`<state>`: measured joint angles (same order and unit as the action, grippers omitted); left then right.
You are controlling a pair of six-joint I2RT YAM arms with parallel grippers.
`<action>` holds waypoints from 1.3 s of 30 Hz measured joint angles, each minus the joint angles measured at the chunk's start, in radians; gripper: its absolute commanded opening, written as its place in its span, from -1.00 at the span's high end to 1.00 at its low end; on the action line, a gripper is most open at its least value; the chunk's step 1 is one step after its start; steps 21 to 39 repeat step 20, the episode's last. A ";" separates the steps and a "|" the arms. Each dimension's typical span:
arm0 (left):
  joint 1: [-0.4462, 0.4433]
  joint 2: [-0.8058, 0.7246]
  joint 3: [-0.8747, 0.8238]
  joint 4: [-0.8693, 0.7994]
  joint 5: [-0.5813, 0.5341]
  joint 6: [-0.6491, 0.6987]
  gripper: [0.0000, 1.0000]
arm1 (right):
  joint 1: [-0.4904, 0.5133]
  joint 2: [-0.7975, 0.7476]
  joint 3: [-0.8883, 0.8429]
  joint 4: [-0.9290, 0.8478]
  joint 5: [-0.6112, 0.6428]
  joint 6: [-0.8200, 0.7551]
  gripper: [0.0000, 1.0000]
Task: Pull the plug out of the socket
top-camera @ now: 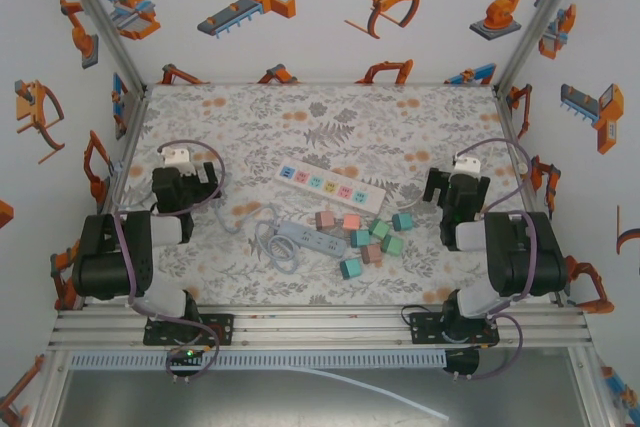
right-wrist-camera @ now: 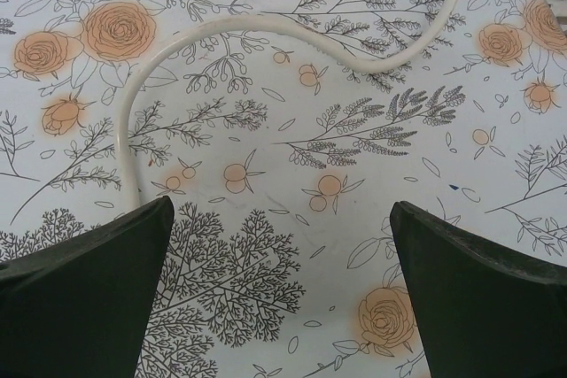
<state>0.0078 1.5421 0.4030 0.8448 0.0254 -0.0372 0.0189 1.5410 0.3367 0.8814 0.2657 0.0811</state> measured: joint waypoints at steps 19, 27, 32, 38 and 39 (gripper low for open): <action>-0.004 0.000 0.000 -0.009 -0.006 0.000 -0.94 | -0.011 0.000 0.005 -0.001 -0.015 0.000 -0.99; -0.004 0.000 0.000 -0.009 -0.006 0.000 -0.94 | -0.011 0.000 0.005 -0.002 -0.015 0.000 -0.99; -0.004 0.000 0.000 -0.009 -0.006 0.000 -0.94 | -0.011 0.000 0.005 -0.002 -0.015 0.000 -0.99; -0.004 0.000 0.000 -0.009 -0.006 0.000 -0.94 | -0.011 0.000 0.005 -0.002 -0.015 0.000 -0.99; -0.004 0.000 0.000 -0.009 -0.006 0.000 -0.94 | -0.011 0.000 0.005 -0.002 -0.015 0.000 -0.99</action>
